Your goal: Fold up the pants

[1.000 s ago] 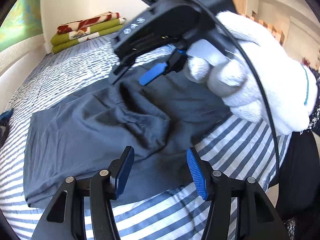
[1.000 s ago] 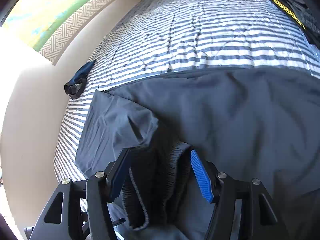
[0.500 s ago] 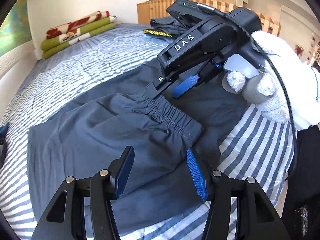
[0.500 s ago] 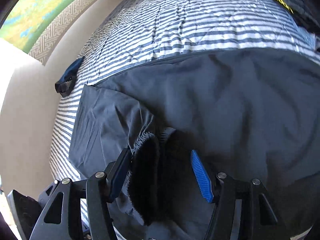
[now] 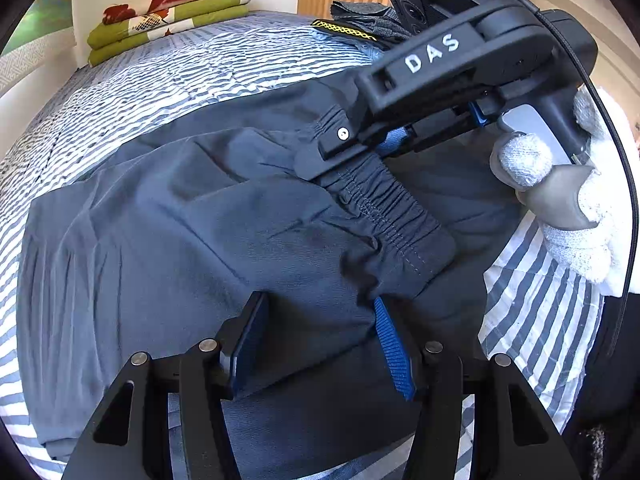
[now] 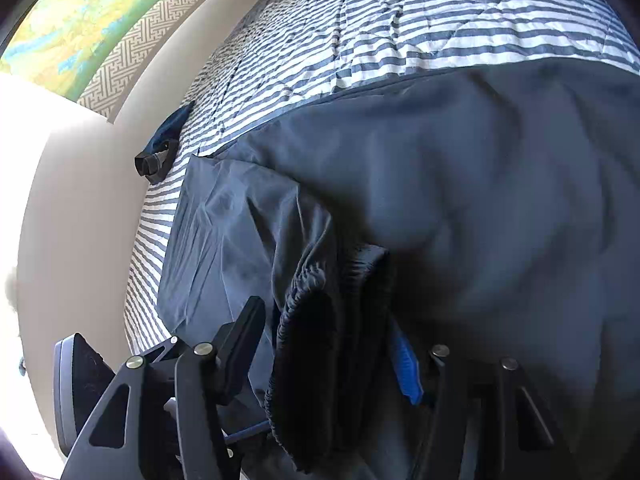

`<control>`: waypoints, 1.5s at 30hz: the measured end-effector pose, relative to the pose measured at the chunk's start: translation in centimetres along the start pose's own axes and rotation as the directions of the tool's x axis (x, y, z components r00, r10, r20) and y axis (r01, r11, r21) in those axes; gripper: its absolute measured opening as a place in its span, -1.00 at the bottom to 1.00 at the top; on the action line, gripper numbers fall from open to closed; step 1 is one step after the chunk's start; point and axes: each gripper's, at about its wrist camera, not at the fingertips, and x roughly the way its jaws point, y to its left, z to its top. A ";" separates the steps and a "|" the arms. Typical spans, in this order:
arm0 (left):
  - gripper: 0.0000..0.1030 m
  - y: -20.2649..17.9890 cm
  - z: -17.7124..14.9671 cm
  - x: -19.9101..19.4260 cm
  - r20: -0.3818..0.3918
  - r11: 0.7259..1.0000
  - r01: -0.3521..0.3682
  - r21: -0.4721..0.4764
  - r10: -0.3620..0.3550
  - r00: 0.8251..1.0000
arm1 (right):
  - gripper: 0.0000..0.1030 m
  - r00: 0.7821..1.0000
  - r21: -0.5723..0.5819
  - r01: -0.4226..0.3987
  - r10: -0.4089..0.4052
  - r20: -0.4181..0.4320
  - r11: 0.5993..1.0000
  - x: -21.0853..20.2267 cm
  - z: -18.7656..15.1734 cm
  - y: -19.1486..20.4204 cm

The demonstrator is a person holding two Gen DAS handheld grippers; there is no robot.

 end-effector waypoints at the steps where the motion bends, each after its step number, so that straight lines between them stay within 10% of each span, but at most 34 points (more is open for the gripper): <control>1: 0.13 0.2 -0.1 -0.3 0.007 1.000 0.006 -0.007 -0.006 1.000 | -0.48 1.000 -0.012 0.011 -0.011 0.001 1.000 0.0 0.0 0.3; 7: 0.13 2.8 -1.2 -5.4 0.103 0.997 -0.007 -0.078 0.015 0.995 | -0.72 0.999 -0.020 0.002 -0.001 0.037 1.000 -1.5 0.1 1.4; 16: 0.13 7.9 -3.7 -12.7 0.155 0.964 -0.201 -0.176 0.229 0.961 | -0.73 0.986 0.038 0.112 -0.116 0.119 0.993 -9.6 2.0 -2.7; 26: 0.13 6.9 1.4 -4.2 0.048 0.979 -0.198 -0.043 0.200 0.979 | -0.74 0.952 0.231 0.277 -0.299 0.065 0.933 -14.8 2.8 -14.6; 40: 0.14 5.8 1.1 2.1 -0.047 0.981 -0.192 0.018 0.193 0.980 | -0.42 0.973 0.294 0.189 -0.218 0.069 0.937 -14.9 2.1 -18.1; 45: 0.14 6.2 0.7 1.4 -0.037 0.985 -0.171 -0.032 0.170 0.985 | -0.33 0.867 0.188 0.379 -0.419 0.270 0.906 -19.6 -1.3 -12.6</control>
